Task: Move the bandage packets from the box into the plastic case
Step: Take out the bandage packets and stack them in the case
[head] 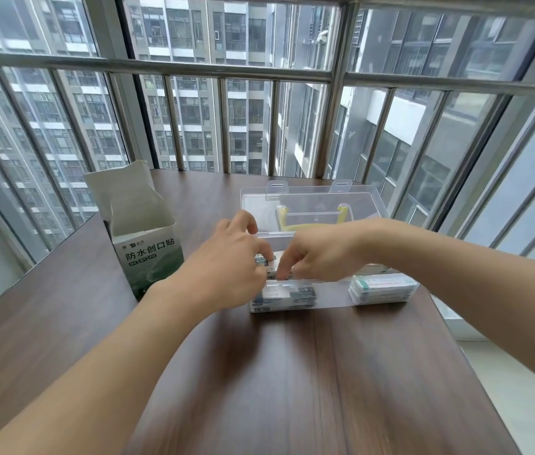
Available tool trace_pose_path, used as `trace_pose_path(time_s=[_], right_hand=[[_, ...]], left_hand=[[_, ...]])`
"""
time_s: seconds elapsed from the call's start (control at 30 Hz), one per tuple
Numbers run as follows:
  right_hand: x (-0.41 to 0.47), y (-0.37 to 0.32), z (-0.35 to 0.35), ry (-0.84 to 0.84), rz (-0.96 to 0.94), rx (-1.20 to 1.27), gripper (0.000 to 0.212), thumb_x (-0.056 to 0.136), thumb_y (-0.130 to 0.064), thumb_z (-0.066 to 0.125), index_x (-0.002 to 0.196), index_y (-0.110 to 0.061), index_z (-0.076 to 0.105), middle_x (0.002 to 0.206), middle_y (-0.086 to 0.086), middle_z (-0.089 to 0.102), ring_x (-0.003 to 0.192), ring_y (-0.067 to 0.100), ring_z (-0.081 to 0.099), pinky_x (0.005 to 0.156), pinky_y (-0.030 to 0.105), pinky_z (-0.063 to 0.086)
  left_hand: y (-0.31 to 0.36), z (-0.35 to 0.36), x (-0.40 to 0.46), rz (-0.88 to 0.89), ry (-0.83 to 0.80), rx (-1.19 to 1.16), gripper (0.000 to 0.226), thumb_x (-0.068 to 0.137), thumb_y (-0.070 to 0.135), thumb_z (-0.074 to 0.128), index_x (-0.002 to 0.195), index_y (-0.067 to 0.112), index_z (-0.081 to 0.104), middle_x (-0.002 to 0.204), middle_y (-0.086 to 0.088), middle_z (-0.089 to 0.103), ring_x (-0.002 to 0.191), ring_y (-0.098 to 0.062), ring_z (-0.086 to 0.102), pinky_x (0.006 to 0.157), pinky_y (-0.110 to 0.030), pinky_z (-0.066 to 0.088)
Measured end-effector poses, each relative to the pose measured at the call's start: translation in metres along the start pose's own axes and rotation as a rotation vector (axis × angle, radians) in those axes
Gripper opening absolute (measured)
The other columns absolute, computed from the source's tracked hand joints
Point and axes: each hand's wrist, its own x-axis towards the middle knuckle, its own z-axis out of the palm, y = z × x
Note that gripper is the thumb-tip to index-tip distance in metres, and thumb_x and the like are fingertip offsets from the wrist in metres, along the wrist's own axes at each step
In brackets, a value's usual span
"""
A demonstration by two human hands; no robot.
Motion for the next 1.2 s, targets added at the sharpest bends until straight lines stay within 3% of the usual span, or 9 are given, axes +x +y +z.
trace_pose_path(time_s=[0.13,0.37,0.43,0.5,0.63,0.83,0.93,1.07,1.2], right_hand=[[0.002,-0.002,-0.001,-0.014,-0.008,-0.028,0.037,0.099,-0.015,0.044,0.128,-0.023,0.066,0.073,-0.006,0.054,0.071,0.018,0.051,0.082,0.043,0.056],[0.005,-0.002,-0.003,-0.032,-0.034,-0.052,0.038,0.100,-0.016,0.043,0.130,-0.025,0.065,0.069,-0.006,0.050,0.064,0.014,0.048,0.075,0.034,0.053],[0.002,-0.003,-0.001,-0.043,-0.039,-0.061,0.042,0.101,-0.017,0.040,0.136,-0.031,0.060,0.088,-0.006,0.061,0.080,0.018,0.058,0.089,0.038,0.054],[0.000,-0.003,0.001,-0.034,-0.044,-0.073,0.044,0.102,-0.016,0.039,0.139,-0.031,0.058,0.111,-0.008,0.064,0.098,0.018,0.059,0.093,0.029,0.050],[0.004,0.001,0.003,-0.011,-0.049,-0.067,0.041,0.100,-0.013,0.041,0.130,-0.029,0.062,0.078,-0.015,0.052,0.071,0.010,0.053,0.061,0.016,0.042],[0.005,0.001,0.003,-0.072,-0.024,-0.056,0.045,0.099,-0.009,0.038,0.131,-0.029,0.063,0.074,-0.007,0.053,0.065,0.011,0.046,0.063,0.025,0.044],[0.004,-0.002,0.003,-0.082,-0.012,-0.082,0.045,0.099,-0.008,0.036,0.130,-0.026,0.063,0.072,-0.006,0.052,0.059,0.010,0.043,0.050,0.017,0.039],[0.004,-0.003,0.006,-0.099,0.011,-0.061,0.043,0.098,-0.009,0.037,0.130,-0.021,0.062,0.094,0.007,0.061,0.079,0.020,0.050,0.074,0.034,0.049],[0.007,-0.004,0.006,-0.104,0.038,-0.038,0.037,0.096,-0.006,0.036,0.126,-0.005,0.058,0.086,0.007,0.048,0.072,0.021,0.043,0.068,0.033,0.040]], left_hand=[[0.001,-0.001,0.001,0.006,-0.007,0.004,0.036,0.089,0.022,0.049,0.117,0.034,0.069,0.131,0.004,0.035,0.122,-0.019,0.034,0.105,-0.037,0.038],[0.001,-0.001,0.001,0.006,0.000,0.006,0.036,0.090,0.020,0.047,0.116,0.035,0.069,0.131,0.004,0.034,0.122,-0.019,0.035,0.103,-0.037,0.039],[0.001,-0.001,0.000,0.000,-0.002,0.001,0.037,0.090,0.020,0.047,0.115,0.036,0.069,0.131,0.005,0.033,0.122,-0.018,0.035,0.102,-0.040,0.041],[0.002,-0.001,0.000,-0.003,-0.002,-0.002,0.037,0.090,0.021,0.047,0.115,0.036,0.069,0.131,0.005,0.033,0.122,-0.018,0.035,0.102,-0.041,0.042],[0.002,0.000,-0.001,0.002,-0.005,0.007,0.038,0.090,0.022,0.046,0.118,0.036,0.068,0.132,0.005,0.033,0.123,-0.018,0.035,0.102,-0.041,0.042],[0.003,0.001,-0.002,0.004,0.003,0.004,0.037,0.091,0.021,0.046,0.117,0.034,0.069,0.133,0.004,0.033,0.123,-0.019,0.036,0.103,-0.042,0.042],[0.002,0.001,-0.002,0.007,0.002,0.010,0.037,0.091,0.021,0.046,0.117,0.034,0.069,0.133,0.004,0.033,0.123,-0.019,0.036,0.103,-0.042,0.041],[0.003,0.001,-0.002,0.009,-0.004,0.011,0.039,0.090,0.020,0.045,0.117,0.034,0.069,0.133,0.005,0.033,0.122,-0.019,0.036,0.103,-0.041,0.040],[0.003,0.002,-0.003,0.017,0.001,0.016,0.039,0.089,0.019,0.046,0.117,0.034,0.069,0.131,0.004,0.033,0.120,-0.020,0.037,0.102,-0.041,0.041]])
